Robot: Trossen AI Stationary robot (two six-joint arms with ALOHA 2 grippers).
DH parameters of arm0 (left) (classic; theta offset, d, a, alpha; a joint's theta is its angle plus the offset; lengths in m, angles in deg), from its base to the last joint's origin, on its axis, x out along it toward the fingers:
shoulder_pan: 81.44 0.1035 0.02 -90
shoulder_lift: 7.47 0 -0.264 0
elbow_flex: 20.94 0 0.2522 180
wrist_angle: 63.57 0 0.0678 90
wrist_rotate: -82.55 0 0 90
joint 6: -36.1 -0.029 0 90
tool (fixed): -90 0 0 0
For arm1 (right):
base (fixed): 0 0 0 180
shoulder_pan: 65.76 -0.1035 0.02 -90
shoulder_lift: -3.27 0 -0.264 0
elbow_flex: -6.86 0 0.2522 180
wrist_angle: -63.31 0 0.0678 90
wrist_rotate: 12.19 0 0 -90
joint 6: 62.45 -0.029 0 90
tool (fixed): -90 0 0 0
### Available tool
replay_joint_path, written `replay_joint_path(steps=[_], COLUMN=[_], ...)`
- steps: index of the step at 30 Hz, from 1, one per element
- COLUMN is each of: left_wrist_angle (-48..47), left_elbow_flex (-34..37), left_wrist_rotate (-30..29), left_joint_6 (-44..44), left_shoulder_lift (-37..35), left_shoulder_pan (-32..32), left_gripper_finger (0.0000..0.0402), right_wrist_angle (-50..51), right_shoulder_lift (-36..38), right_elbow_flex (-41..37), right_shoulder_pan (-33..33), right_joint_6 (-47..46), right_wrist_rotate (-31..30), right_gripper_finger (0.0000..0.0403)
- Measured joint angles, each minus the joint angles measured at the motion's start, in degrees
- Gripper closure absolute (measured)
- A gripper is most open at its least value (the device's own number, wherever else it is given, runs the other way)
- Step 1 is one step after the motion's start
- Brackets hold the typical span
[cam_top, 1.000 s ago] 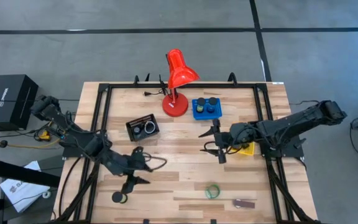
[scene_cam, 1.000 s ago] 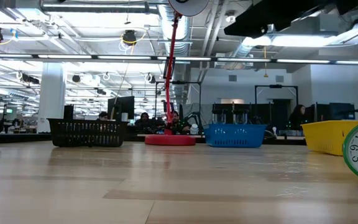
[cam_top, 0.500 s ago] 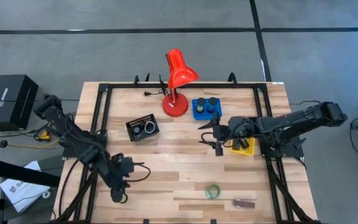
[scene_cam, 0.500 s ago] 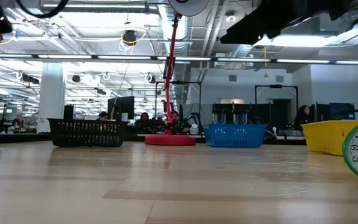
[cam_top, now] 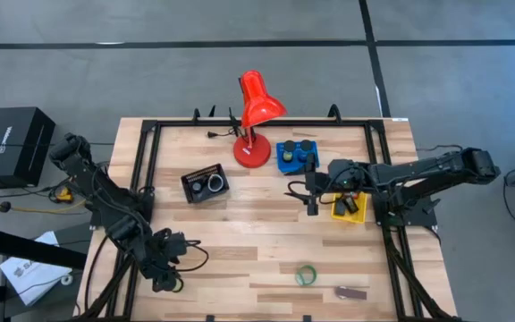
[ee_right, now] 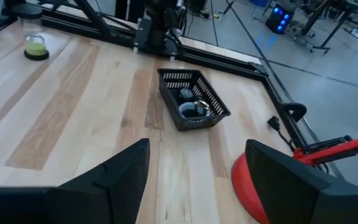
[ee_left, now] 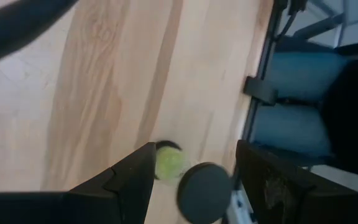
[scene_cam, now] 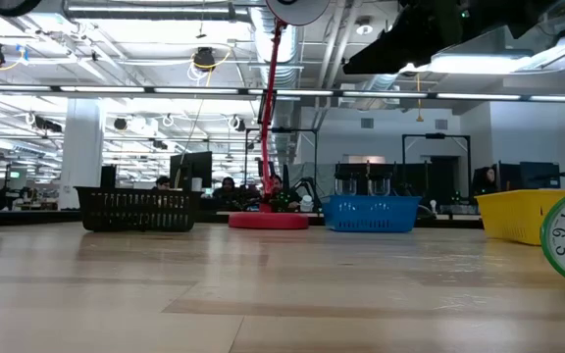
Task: Pick & Place Office items
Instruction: Put the light green hourglass into the blue basket
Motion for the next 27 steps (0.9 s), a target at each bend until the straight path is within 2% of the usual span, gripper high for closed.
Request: replay_joint_path(steps=[5,8,14,20,23,27], left_wrist_angle=[1.57,1.74,2.65,2.94,2.3,-3.85], left_elbow_flex=[0.0,0.0,-0.44,-7.4,-12.46,-19.23], left_wrist_rotate=[0.03,0.12,0.63,1.17,2.68,6.69], left_joint_6=[3.93,9.59,11.41,9.24,7.6,7.0], left_shoulder_lift=[-0.32,-0.32,-0.2,3.26,8.13,15.75], left_shoulder_pan=[0.04,0.81,-0.07,0.09,0.07,0.07], left_gripper_finger=[0.0183,0.0183,0.0183,0.0202,0.0223,0.0248], right_wrist_angle=[-0.99,-2.6,-4.8,-7.5,-7.52,-7.3], right_shoulder_lift=[0.0,0.0,-0.01,-0.02,-0.02,-0.02], right_elbow_flex=[0.0,0.0,0.0,0.0,0.0,0.0], right_shoulder_pan=[1.13,1.57,1.68,1.75,1.75,1.75], right_joint_6=[2.19,2.58,3.01,3.0,3.0,3.0], right_wrist_rotate=[-0.01,-0.02,0.0,0.0,0.0,0.0], right_gripper_finger=[0.0147,0.0147,0.0147,0.0147,0.0147,0.0147])
